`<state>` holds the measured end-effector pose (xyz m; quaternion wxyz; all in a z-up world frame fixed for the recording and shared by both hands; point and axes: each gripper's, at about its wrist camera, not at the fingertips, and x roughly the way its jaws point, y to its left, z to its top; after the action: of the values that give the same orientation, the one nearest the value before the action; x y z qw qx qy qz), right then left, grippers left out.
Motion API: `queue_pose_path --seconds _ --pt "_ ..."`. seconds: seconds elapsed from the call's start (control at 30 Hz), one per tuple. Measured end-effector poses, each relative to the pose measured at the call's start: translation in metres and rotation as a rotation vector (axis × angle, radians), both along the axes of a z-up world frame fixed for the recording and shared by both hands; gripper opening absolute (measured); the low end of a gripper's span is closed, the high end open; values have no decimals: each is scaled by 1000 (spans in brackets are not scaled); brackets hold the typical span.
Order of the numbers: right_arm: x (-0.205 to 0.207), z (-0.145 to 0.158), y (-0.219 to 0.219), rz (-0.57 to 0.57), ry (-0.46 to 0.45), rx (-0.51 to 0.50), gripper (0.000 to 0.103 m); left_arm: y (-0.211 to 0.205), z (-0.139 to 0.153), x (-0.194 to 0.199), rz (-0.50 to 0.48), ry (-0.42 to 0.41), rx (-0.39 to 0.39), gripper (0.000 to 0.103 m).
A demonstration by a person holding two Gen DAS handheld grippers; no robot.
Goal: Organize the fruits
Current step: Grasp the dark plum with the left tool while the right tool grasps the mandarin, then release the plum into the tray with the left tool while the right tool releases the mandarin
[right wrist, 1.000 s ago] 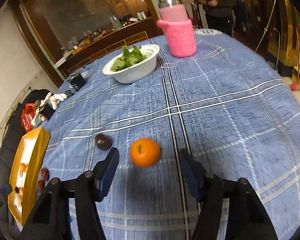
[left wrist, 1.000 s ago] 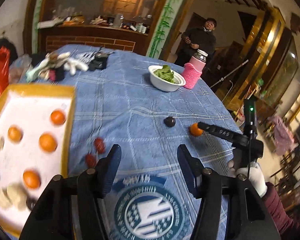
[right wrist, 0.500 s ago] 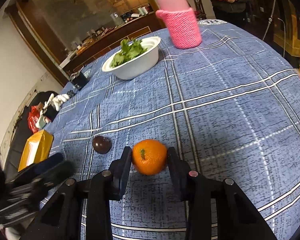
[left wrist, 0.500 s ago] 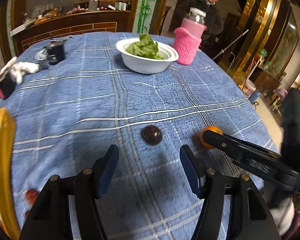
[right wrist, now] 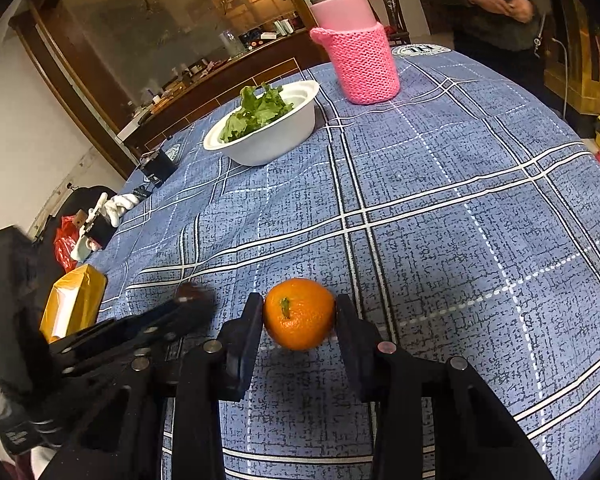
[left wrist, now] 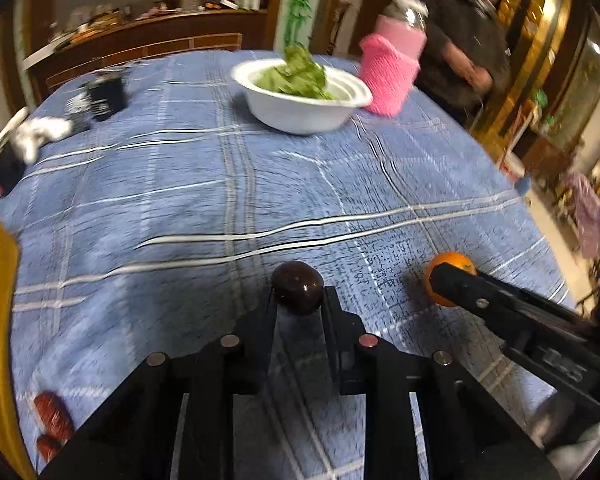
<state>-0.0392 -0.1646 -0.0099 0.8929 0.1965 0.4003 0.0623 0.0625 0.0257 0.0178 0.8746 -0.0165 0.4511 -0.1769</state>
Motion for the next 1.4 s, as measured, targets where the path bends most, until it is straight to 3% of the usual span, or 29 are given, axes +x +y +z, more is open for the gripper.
queue_pose_path --seconds 0.17,0.43,0.63,0.87,1.0,1.1,1.3,1.4 --pt "-1 0 4 2 -12 -25 39 51 24 -39 92 -27 -127 22" --pt "-13 2 0 -68 -47 -79 39 124 50 -98 260 -134 -109 22" --pt "-34 8 14 -80 -41 -136 39 182 72 -134 320 -187 -191 22" --pt "-74 40 78 88 -71 -129 40 251 78 -170 437 -219 -235 22" --pt "-84 73 127 220 -123 -82 40 298 71 -186 548 -216 -229 22" --pt "-80 81 169 327 -112 -37 41 327 61 -187 618 -193 -234 22" --pt "-66 67 247 521 -11 95 41 357 39 -180 664 -140 -272 22" --pt "-59 52 279 578 34 110 42 365 29 -174 667 -119 -295 22"
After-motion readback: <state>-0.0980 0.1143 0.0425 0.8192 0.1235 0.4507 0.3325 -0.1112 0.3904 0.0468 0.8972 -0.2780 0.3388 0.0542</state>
